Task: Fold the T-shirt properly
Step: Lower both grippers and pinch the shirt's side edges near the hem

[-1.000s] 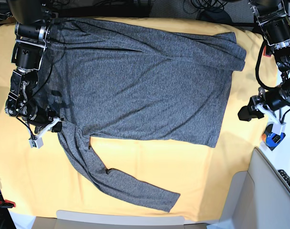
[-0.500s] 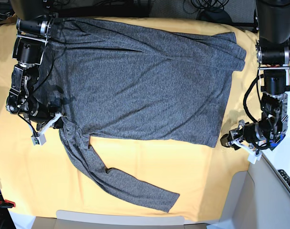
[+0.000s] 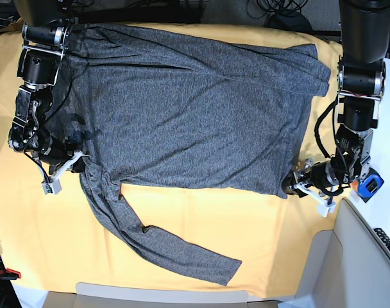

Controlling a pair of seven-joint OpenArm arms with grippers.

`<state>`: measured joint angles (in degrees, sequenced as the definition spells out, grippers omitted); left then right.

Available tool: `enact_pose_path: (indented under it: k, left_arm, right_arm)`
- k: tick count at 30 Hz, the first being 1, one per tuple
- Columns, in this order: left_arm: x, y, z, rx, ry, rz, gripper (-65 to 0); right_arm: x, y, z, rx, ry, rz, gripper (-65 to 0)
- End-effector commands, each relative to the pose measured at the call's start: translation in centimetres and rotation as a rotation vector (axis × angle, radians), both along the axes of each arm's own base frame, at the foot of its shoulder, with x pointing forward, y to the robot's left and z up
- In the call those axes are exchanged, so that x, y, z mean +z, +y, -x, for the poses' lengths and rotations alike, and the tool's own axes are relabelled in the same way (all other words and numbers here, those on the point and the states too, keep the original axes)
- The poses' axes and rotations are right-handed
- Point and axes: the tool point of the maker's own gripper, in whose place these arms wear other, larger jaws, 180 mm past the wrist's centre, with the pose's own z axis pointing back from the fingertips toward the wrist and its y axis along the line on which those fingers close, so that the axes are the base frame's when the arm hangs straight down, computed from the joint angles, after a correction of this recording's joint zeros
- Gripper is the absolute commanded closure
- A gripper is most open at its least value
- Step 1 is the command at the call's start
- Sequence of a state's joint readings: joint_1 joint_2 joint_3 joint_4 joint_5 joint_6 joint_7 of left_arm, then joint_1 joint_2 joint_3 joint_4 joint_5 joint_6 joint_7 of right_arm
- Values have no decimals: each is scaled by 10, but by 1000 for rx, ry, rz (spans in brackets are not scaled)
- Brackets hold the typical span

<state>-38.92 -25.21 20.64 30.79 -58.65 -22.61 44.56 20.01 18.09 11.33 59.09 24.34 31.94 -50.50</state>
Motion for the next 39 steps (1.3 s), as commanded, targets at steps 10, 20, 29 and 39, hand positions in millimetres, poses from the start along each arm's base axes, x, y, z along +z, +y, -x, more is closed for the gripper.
enact_pose_path:
  k: [10, 20, 29, 39]
  left_arm:
    - [16, -16, -13, -41, -42, 23, -243]
    - [16, -14, -12, -39, -42, 18, -247]
    - [28, -3, -12, -79, -56, -9, -263]
    - [31, -18, -3, -207, -81, 9, -264]
  right_arm:
    - [-21, -1, 23, 37, 130, 48, 0]
    - [-23, 1, 24, 38, 135, 43, 0]
    - [-28, 1, 29, 38, 147, 41, 0]
    - [-31, 11, 30, 44, 150, 22, 0]
